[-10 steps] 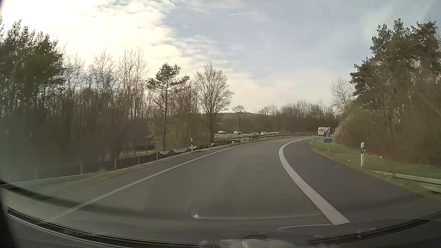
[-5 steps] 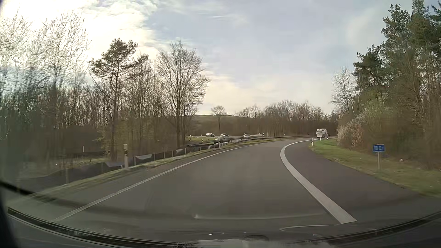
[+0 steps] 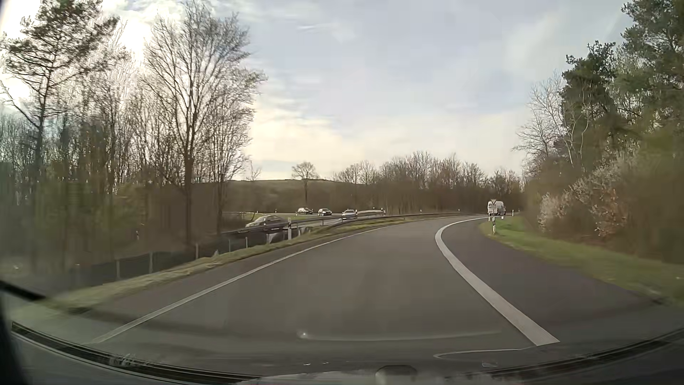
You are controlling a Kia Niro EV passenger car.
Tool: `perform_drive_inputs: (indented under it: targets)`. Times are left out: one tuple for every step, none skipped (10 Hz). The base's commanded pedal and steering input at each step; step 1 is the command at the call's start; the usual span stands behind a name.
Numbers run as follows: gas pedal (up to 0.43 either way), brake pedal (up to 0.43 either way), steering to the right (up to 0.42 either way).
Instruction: Follow the waypoints while adhering to traffic rules and regulations
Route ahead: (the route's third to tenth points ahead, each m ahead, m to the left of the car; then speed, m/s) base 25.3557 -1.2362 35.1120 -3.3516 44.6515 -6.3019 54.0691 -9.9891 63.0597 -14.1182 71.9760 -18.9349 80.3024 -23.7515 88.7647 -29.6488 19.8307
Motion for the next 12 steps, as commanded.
perform_drive_inputs:
  targets:
    - [0.067,0.000,0.039]
    - [0.067,0.000,0.038]
    - [0.067,0.000,0.038]
    - [0.087,0.000,0.038]
    - [0.098,0.000,0.038]
    - [0.098,0.000,0.038]
    - [0.098,0.000,0.039]
    - [0.098,0.000,0.039]
    - [0.098,0.000,0.040]
    - [0.098,0.000,0.041]
    - [0.098,0.000,0.041]
    - [0.098,0.000,0.041]
